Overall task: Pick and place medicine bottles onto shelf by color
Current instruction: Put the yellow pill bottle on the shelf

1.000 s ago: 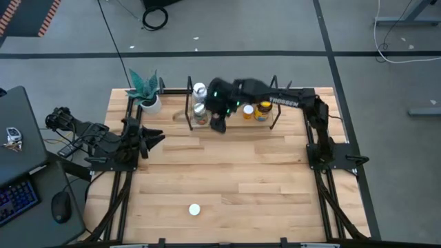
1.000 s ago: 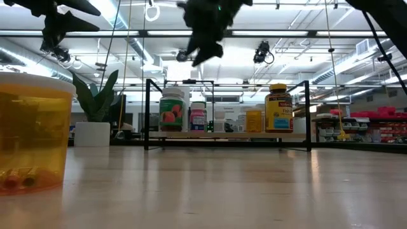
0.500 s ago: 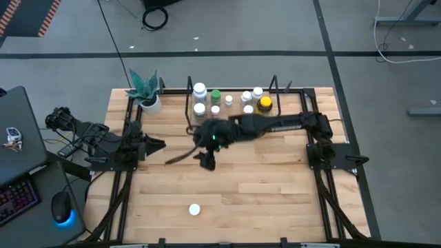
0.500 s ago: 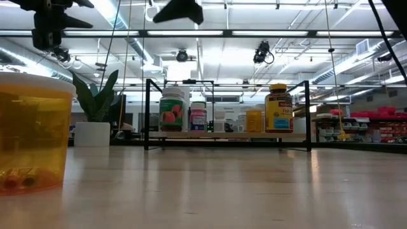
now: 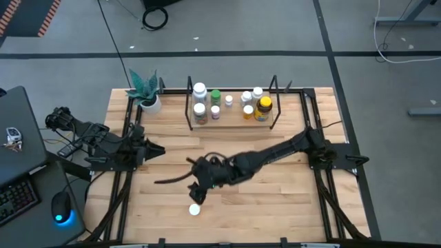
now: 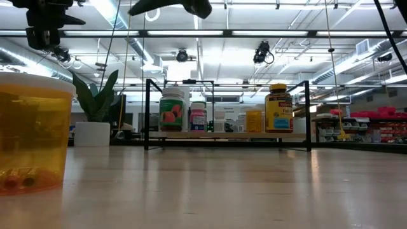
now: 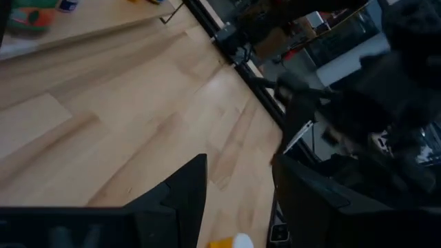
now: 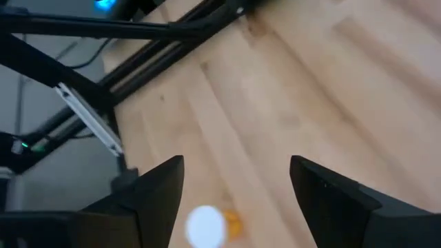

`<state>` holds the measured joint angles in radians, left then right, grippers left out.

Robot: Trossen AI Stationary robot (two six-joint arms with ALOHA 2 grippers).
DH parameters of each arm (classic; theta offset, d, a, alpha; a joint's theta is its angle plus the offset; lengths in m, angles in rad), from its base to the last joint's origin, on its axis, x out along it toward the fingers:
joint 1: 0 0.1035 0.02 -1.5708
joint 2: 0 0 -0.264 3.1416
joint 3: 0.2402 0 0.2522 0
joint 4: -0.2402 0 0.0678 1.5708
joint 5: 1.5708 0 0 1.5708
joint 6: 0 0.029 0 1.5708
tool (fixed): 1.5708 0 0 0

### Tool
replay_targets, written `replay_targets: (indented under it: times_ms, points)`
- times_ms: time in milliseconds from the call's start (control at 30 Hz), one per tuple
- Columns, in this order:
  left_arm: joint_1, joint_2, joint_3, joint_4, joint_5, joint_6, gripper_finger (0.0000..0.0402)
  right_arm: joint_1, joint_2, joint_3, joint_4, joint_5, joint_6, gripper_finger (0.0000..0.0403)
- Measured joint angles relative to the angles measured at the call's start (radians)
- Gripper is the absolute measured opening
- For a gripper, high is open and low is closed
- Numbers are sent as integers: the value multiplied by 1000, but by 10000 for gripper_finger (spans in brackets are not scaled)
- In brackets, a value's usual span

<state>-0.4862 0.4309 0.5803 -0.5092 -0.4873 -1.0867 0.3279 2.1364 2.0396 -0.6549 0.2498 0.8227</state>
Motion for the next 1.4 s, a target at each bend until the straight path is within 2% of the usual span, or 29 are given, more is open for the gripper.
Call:
replay_targets:
  times_ms: [233, 467, 633, 833, 1067, 1400]
  points:
    - [0, 2, 0, -6, 59, 57, 172, 65, 52, 1, 59, 50, 144, 252]
    - [0, 1, 0, -16, 68, 62, 172, 103, 73, 8, 191, 42, 115, 229]
    - [-1, 6, 0, -17, 125, 63, 172, 118, 73, 8, 191, 92, -52, 220]
    - [0, 34, 0, -35, 126, 61, 172, 121, 74, -42, 213, 88, -283, 221]
    - [0, 73, 0, -36, 126, 37, 172, 101, 73, -131, 288, 4, -379, 249]
    - [0, 108, 0, -34, 126, 15, 172, 53, 72, -322, 528, -148, -491, 324]
